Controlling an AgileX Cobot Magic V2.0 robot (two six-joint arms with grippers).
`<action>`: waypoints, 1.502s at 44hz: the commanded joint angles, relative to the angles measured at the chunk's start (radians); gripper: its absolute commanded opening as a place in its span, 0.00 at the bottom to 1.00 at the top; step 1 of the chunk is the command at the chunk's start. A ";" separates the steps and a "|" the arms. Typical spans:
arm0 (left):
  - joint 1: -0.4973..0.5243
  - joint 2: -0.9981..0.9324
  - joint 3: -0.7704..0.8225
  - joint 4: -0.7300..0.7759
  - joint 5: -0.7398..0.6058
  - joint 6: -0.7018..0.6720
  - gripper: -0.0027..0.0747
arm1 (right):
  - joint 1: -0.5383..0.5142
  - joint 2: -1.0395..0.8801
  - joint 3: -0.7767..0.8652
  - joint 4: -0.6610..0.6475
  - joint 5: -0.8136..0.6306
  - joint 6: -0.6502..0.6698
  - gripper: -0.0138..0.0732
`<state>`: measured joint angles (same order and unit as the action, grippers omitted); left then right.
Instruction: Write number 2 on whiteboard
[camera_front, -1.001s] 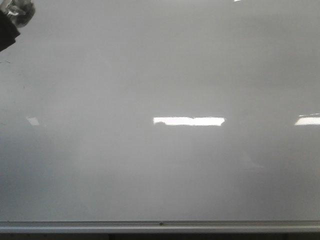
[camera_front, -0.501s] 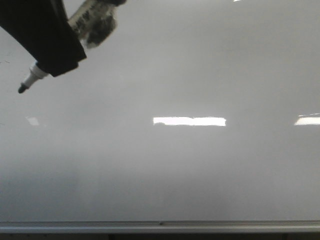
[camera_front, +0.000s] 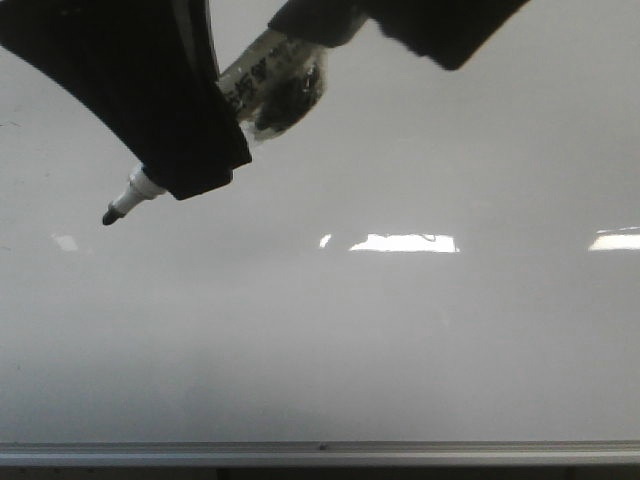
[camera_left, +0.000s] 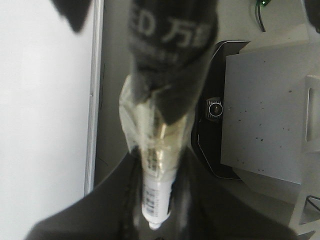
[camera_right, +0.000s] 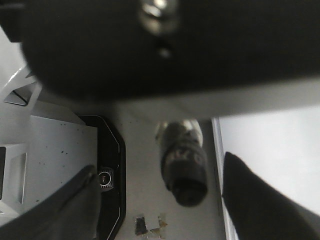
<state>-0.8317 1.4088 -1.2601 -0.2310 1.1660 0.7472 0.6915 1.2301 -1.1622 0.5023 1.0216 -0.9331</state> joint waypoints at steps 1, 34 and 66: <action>-0.008 -0.028 -0.035 -0.018 -0.030 0.003 0.05 | 0.014 -0.009 -0.032 0.041 -0.066 -0.005 0.78; -0.008 -0.028 -0.035 -0.018 -0.043 0.003 0.05 | 0.014 0.007 -0.032 0.051 -0.106 0.024 0.47; 0.130 -0.173 0.005 -0.016 -0.042 -0.043 0.59 | -0.073 -0.050 -0.032 -0.102 -0.018 0.221 0.15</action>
<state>-0.7573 1.3134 -1.2515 -0.2144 1.1487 0.7225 0.6596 1.2326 -1.1622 0.4302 0.9997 -0.7825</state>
